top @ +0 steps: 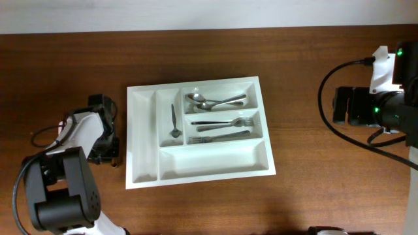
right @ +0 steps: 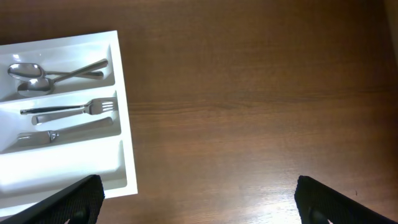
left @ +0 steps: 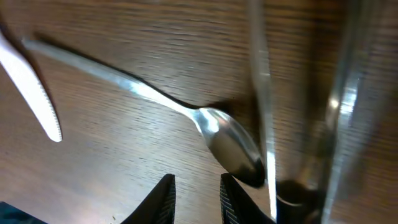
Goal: Pack container
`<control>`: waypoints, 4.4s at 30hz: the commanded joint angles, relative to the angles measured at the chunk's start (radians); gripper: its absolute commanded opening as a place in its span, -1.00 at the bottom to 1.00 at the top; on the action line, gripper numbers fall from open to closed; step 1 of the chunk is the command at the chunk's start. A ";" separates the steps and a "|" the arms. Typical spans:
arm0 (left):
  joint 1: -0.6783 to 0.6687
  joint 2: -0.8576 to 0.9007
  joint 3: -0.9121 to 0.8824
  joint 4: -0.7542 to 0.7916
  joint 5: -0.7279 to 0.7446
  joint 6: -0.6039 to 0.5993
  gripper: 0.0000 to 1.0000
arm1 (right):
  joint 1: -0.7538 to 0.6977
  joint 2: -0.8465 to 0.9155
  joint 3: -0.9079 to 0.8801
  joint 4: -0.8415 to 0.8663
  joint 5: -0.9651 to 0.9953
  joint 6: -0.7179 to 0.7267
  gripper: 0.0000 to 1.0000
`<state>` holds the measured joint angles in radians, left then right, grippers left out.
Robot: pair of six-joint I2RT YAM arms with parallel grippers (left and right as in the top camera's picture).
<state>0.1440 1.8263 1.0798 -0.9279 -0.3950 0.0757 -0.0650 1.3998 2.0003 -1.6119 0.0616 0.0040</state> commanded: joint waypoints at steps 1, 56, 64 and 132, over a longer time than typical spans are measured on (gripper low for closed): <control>-0.043 0.009 0.001 -0.021 -0.013 0.028 -0.48 | -0.008 0.002 -0.005 0.004 -0.005 0.012 0.97; -0.094 0.094 0.000 0.105 -0.181 0.079 -0.96 | -0.008 0.002 -0.005 0.004 -0.005 0.012 0.97; -0.105 0.085 0.058 0.023 -0.255 0.034 -0.96 | -0.008 0.002 -0.005 0.004 -0.006 0.013 0.97; -0.596 -0.170 0.374 -0.081 0.239 0.815 -0.96 | -0.008 0.004 -0.005 0.024 -0.005 0.012 0.97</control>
<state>-0.4450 1.7325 1.4551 -1.0069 -0.1616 0.8974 -0.0650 1.3998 2.0003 -1.5929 0.0616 0.0044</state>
